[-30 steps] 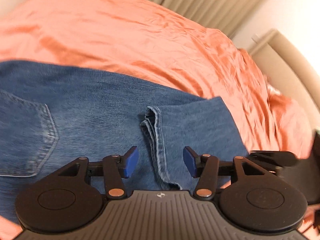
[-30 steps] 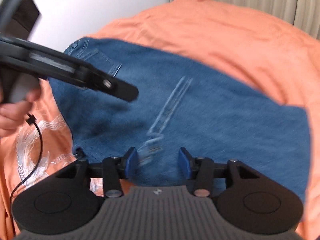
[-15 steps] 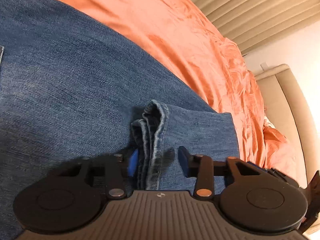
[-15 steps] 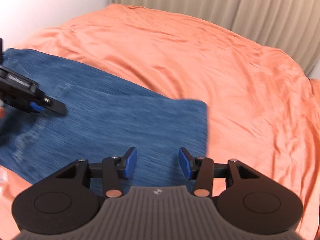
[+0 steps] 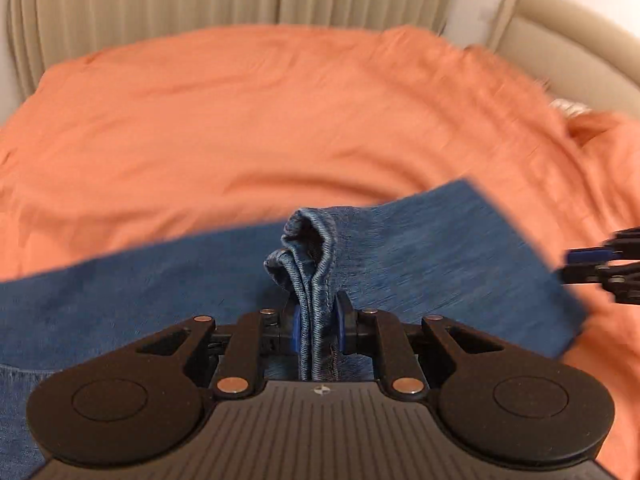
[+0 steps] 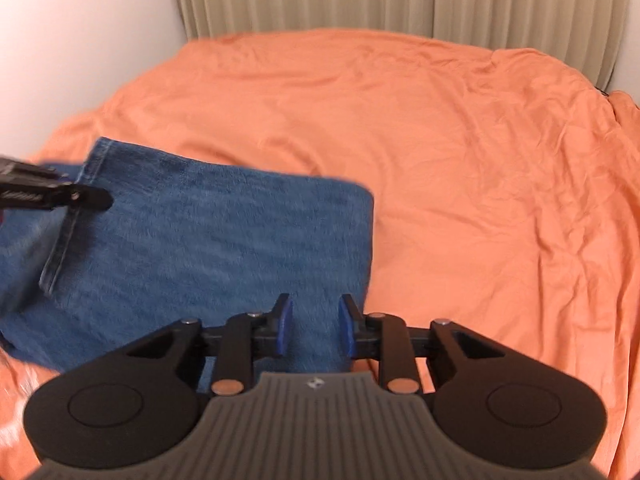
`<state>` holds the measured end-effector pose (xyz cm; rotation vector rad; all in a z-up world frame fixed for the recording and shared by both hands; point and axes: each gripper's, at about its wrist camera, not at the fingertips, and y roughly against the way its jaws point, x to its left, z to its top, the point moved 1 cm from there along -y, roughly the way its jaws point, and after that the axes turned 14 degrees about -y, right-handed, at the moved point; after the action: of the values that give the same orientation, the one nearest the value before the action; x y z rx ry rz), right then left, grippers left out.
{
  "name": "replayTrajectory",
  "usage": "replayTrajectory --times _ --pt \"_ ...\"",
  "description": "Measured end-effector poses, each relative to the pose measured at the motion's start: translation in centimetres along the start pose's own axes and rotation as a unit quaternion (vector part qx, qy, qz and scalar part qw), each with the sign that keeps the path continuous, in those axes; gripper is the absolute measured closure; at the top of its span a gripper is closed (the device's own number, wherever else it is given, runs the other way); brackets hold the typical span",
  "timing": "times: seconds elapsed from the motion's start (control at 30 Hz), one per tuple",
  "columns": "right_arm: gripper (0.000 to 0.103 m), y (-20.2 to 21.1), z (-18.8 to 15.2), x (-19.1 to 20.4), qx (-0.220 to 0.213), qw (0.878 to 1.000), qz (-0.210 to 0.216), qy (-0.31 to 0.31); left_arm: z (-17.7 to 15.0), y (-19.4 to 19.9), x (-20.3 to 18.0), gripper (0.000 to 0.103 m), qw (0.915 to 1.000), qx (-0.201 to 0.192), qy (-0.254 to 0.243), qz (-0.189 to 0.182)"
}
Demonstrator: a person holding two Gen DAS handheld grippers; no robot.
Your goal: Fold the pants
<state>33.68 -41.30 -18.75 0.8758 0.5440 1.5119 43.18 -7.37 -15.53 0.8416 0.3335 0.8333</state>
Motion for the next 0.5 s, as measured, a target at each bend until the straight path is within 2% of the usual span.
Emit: replayTrajectory --times 0.2,0.4,0.5 --pt "0.086 -3.0 -3.7 -0.8 0.063 0.998 -0.005 -0.005 -2.1 -3.0 0.0 0.085 0.9992 0.03 0.015 0.02" --pt "0.086 -0.7 -4.1 -1.5 0.062 0.998 -0.003 -0.013 -1.3 -1.5 -0.2 0.059 0.9972 0.053 0.0 0.052" --pt "0.085 0.9 -5.2 -1.3 0.04 0.999 -0.017 0.018 -1.6 0.7 -0.4 0.056 0.9977 0.04 0.001 0.054"
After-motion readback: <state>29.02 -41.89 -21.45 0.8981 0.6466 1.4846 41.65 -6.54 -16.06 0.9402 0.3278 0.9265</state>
